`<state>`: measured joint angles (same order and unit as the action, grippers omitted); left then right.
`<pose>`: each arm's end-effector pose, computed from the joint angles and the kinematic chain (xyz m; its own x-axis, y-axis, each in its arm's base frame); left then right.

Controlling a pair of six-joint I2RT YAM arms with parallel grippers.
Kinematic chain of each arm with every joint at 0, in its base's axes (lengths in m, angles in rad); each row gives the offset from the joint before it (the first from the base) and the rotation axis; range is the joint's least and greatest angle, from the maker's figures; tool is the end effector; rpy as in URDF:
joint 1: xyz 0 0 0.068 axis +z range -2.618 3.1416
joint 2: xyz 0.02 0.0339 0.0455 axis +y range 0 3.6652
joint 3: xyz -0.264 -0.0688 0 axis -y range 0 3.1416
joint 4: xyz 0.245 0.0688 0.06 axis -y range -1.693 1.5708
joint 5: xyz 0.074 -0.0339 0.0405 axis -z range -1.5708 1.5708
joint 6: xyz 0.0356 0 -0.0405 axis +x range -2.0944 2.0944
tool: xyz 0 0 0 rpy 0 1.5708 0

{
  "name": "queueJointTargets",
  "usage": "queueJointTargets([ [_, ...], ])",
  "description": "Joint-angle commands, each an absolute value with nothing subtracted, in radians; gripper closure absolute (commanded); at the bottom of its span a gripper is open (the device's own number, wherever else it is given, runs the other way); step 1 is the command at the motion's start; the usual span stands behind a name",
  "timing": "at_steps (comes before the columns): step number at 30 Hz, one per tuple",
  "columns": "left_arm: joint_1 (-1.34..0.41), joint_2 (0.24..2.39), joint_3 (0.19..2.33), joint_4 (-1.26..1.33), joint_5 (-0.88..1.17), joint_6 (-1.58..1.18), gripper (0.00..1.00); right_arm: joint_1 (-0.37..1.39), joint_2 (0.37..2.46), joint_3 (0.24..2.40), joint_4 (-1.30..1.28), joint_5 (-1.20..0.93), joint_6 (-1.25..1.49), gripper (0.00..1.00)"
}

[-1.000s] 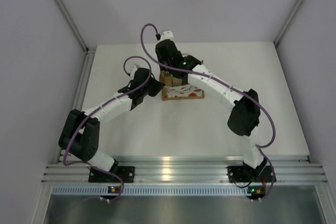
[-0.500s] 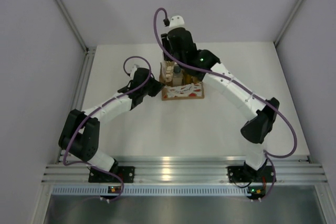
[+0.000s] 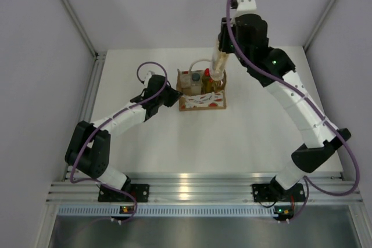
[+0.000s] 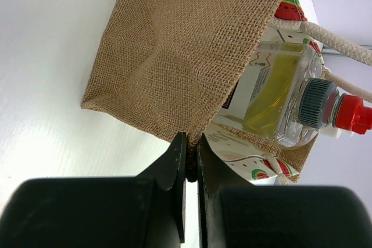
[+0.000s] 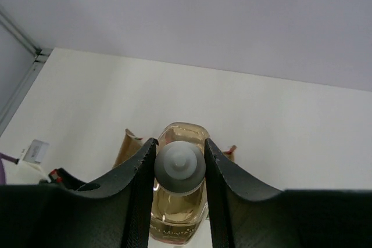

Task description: Take the personal care products out of the canvas bag

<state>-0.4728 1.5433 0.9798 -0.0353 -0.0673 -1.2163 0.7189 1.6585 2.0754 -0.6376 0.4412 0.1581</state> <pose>0.3059 -0.1538 0.2355 -0.5539 -0.7677 -0.3223 -0.3301 0.5578 -0.7615 0.2707 0.2167 0.5073 -0.2071 0.0080 -0.9783 -0.2525 0.9657 0.0613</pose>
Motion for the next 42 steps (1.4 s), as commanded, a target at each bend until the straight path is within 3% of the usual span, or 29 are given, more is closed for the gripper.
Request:
queueJointTargets([
  [1,-0.459,1.551,0.996,-0.067,-0.094,-1.186,1.0,0.589,1.491,2.022,-0.534,0.422,0.169,1.0],
  [9,-0.459,1.552,1.005,-0.066,-0.083,-1.181,1.0,0.327,1.364,1.674,-0.361,0.273,0.15,1.0],
  [15,-0.459,1.545,1.009,-0.067,-0.078,-1.169,1.0,0.243,1.338,1.386,-0.054,0.258,0.089,1.0],
  [21,-0.457,1.534,1.008,-0.067,-0.078,-1.154,1.0,0.192,1.371,1.175,0.199,0.1,0.048,1.0],
  [27,-0.449,1.551,1.017,-0.068,-0.057,-1.138,1.0,0.181,1.433,1.103,0.301,0.052,0.035,1.0],
  [34,-0.446,1.54,1.011,-0.067,-0.054,-1.131,1.0,0.175,1.503,1.157,0.213,0.041,0.057,0.99],
  [36,-0.445,1.534,1.009,-0.067,-0.054,-1.129,1.0,0.173,1.522,1.178,0.177,0.046,0.058,0.94],
  [39,-0.442,1.529,1.006,-0.067,-0.052,-1.126,1.0,0.175,1.525,1.18,0.158,0.04,0.06,0.72],
  [40,-0.442,1.528,1.006,-0.067,-0.051,-1.124,1.0,0.175,1.523,1.18,0.149,0.041,0.061,0.59],
  [42,-0.44,1.526,1.005,-0.067,-0.049,-1.123,1.0,0.175,1.519,1.184,0.13,0.043,0.06,0.47],
])
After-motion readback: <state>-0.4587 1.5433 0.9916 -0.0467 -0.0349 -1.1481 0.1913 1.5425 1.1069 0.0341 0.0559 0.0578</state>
